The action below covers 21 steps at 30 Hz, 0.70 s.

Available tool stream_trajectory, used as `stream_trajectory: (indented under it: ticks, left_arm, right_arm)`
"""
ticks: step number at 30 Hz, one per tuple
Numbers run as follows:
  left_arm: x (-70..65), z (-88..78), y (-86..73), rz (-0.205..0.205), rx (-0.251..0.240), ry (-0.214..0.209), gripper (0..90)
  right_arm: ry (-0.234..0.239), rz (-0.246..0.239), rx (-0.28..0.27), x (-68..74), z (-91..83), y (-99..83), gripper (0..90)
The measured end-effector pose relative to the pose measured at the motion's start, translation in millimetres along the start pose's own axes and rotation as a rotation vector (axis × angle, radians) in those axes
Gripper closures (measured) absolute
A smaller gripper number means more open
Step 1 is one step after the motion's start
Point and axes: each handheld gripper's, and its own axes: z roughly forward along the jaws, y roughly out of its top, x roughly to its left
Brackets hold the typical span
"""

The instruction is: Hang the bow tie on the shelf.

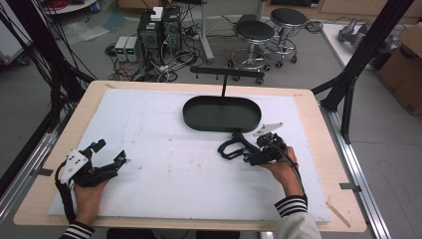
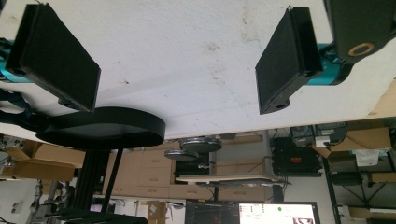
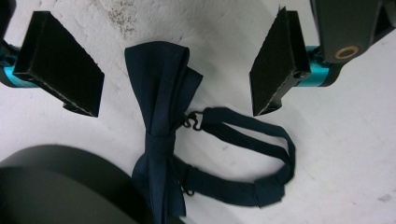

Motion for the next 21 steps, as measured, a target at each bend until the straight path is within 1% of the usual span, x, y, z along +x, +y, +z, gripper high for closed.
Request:
stream_trajectory:
  ticks: [1,2,3,4,5,7,8,9,11,14,18,19,20,21]
  left_arm:
    - [0.0,0.0,0.0,-0.001,0.000,0.000,14.4]
    - [0.1,0.0,0.0,-0.001,0.000,0.001,14.4]
    - [0.1,0.0,0.0,-0.001,0.001,0.000,14.4]
    - [0.1,0.0,0.0,-0.001,0.001,0.000,14.4]
    - [0.0,0.0,0.0,-0.001,0.001,0.000,14.4]
    - [0.0,0.0,0.0,-0.001,0.000,0.000,14.4]
    - [0.0,-0.1,0.0,-0.001,0.001,0.000,14.4]
    - [0.0,-0.1,0.0,-0.001,0.001,0.000,14.4]
    - [0.1,0.0,0.0,-0.001,0.001,0.001,14.4]
    - [0.2,-0.1,0.0,-0.001,0.001,0.000,14.4]
    - [0.2,-0.1,0.0,-0.002,0.001,0.001,14.4]
    - [0.2,0.0,0.0,-0.002,0.001,0.001,14.4]
    - [0.3,-0.1,0.0,-0.001,0.002,0.001,14.4]
    - [0.3,-0.1,0.0,-0.001,0.002,0.001,14.4]
  right_arm:
    - [-0.009,0.001,0.012,-1.0,1.5,-0.2,19.7]
    - [-0.009,0.001,0.012,-1.0,1.5,-0.2,19.7]
    - [-0.019,-0.011,0.023,-1.1,1.8,0.1,24.0]
    - [-0.019,-0.011,0.023,-1.1,1.8,0.1,24.0]
    - [-0.031,-0.023,0.041,-0.3,2.8,0.4,29.1]
    - [-0.046,-0.036,0.056,0.5,3.9,0.5,30.9]
    - [-0.047,-0.031,0.061,1.0,4.8,0.5,33.4]
    - [-0.047,-0.031,0.061,1.0,4.8,0.5,33.4]
    - [-0.061,-0.047,0.073,2.2,7.1,1.0,39.2]
    - [-0.070,-0.062,0.084,3.5,9.3,1.8,43.9]
    - [-0.079,-0.079,0.102,4.7,11.9,2.5,49.3]
    - [-0.079,-0.079,0.102,4.7,11.9,2.5,49.3]
    - [-0.089,-0.076,0.107,5.3,11.9,2.7,53.7]
    - [-0.092,-0.078,0.106,5.3,11.9,2.8,55.6]
